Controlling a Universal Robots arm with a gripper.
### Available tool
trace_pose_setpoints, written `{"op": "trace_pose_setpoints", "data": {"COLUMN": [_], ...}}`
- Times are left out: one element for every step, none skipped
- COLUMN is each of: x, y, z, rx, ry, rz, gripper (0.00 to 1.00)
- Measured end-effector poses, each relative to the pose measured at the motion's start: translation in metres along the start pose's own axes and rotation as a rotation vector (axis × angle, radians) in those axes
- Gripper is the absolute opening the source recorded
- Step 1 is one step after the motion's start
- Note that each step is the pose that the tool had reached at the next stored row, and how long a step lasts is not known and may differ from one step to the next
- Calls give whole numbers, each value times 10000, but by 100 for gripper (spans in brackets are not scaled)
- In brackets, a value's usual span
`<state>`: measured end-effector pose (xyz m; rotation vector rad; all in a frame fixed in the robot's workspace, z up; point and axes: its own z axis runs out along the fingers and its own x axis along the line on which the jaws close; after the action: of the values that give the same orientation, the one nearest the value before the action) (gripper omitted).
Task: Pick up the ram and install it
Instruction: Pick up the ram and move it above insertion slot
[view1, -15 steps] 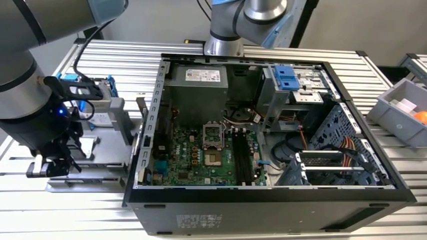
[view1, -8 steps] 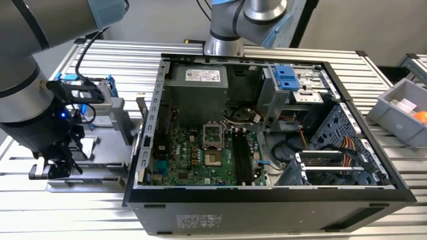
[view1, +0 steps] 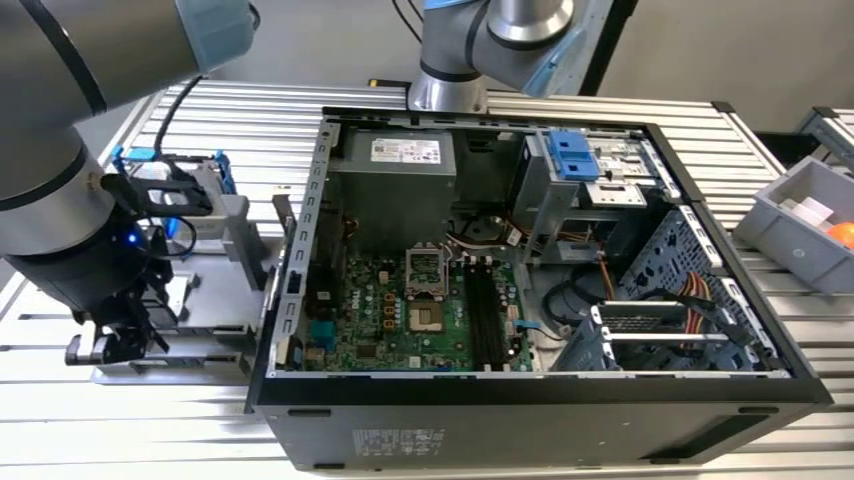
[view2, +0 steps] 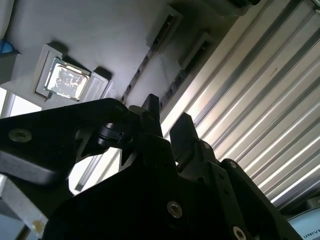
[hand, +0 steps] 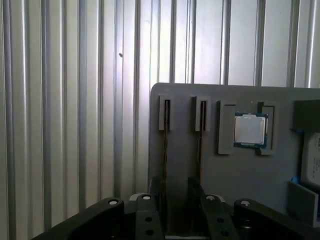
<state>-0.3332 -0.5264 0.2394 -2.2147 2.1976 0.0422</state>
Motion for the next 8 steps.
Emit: {"op": "trace_pose_setpoints", "data": {"x": [1, 1, 1, 2, 2, 3, 3, 3], "y": [0, 0, -1, 0, -1, -1, -1, -1], "z": [13, 26, 38, 51, 64, 75, 87, 99], "rx": [0, 0, 1, 0, 1, 2, 2, 1], "ry": [2, 2, 4, 5, 7, 7, 8, 10], "rz": [0, -1, -1, 0, -1, -1, -1, -1], "gripper": [100, 100, 100, 100, 100, 100, 100, 100]}}
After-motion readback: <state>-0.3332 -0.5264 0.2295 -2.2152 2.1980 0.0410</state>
